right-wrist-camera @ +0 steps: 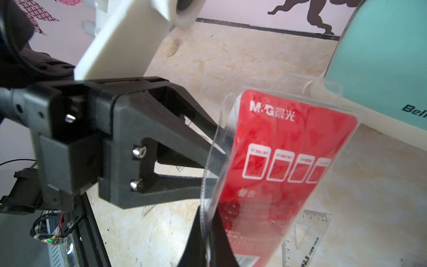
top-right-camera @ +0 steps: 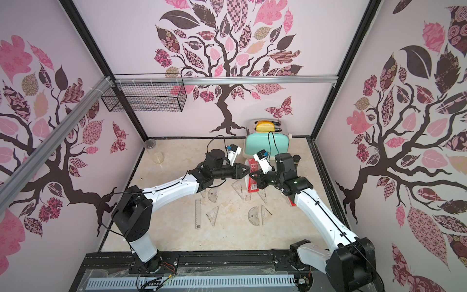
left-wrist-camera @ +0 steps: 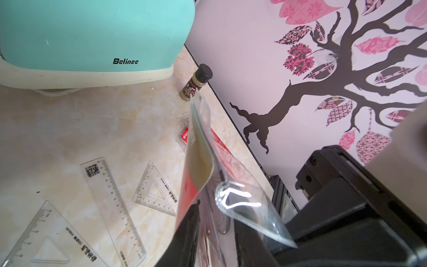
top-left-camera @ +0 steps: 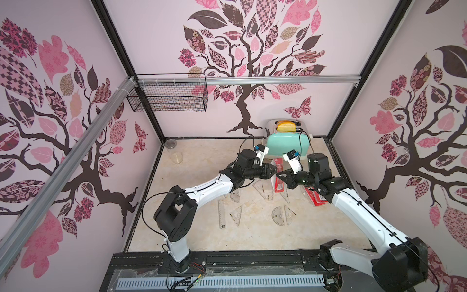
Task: Open the ruler set and take out the ruler
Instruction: Take out the ruler from the ruler set bag.
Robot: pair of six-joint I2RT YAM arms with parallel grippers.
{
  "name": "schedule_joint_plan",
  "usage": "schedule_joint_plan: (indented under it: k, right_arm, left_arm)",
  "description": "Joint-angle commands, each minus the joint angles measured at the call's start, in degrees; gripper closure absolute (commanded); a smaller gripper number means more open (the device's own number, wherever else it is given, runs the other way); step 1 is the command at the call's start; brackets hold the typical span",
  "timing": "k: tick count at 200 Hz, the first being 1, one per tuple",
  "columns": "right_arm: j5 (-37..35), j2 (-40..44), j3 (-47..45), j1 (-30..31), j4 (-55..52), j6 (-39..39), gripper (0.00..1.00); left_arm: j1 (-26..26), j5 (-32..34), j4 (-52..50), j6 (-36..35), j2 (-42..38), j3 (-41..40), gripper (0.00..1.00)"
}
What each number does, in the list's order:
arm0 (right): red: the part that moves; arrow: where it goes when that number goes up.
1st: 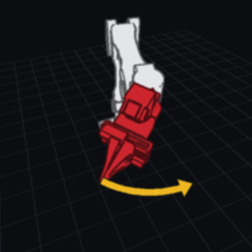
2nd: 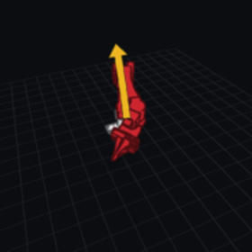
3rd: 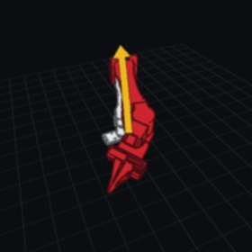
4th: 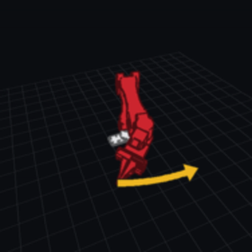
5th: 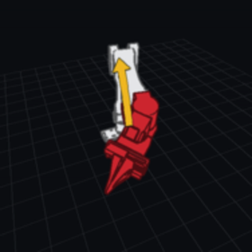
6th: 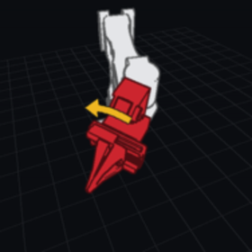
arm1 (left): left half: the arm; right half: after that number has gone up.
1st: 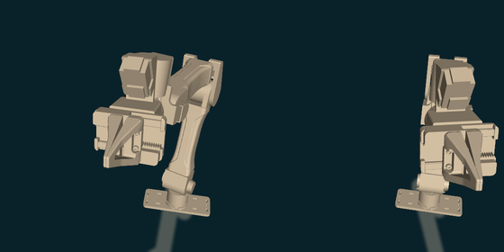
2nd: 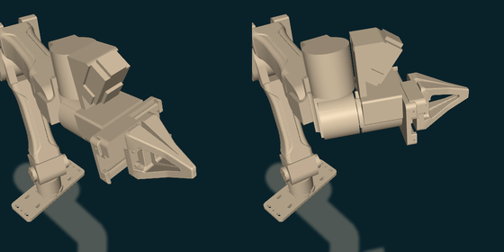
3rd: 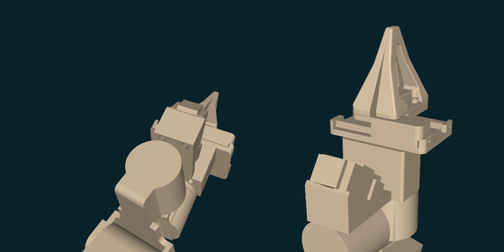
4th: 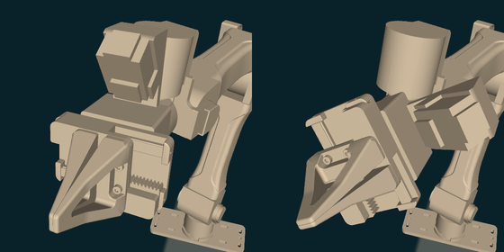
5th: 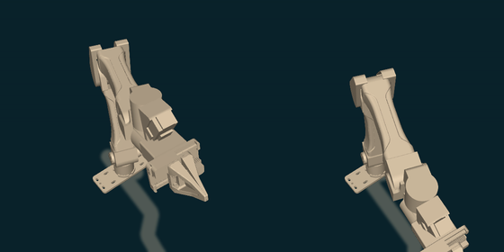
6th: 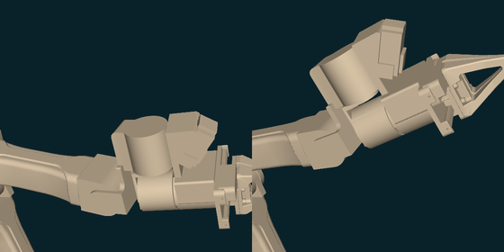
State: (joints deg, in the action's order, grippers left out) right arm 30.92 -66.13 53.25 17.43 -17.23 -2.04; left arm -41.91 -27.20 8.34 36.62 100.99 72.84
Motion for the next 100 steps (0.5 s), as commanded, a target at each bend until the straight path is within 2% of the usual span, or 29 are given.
schedule_joint_plan:
  k: [1,24,100]
  right_arm:
    - [-0.7,1.0,2.6,-0.1,-2.1,-1.2,1.0]
    - [-0.6,0.9,2.8,-0.1,-2.4,-1.3,1.0]
    - [0.4,1.2,3.3,-0.1,-2.8,-1.7,1.0]
  left_arm:
    - [0.9,-5.3,5.4,1.8,0.6,-0.6,0.66]
    - [1.3,-6.9,5.7,1.7,1.6,0.0,0.63]
    - [0.3,-10.8,-1.2,-0.7,6.1,5.2,0.62]
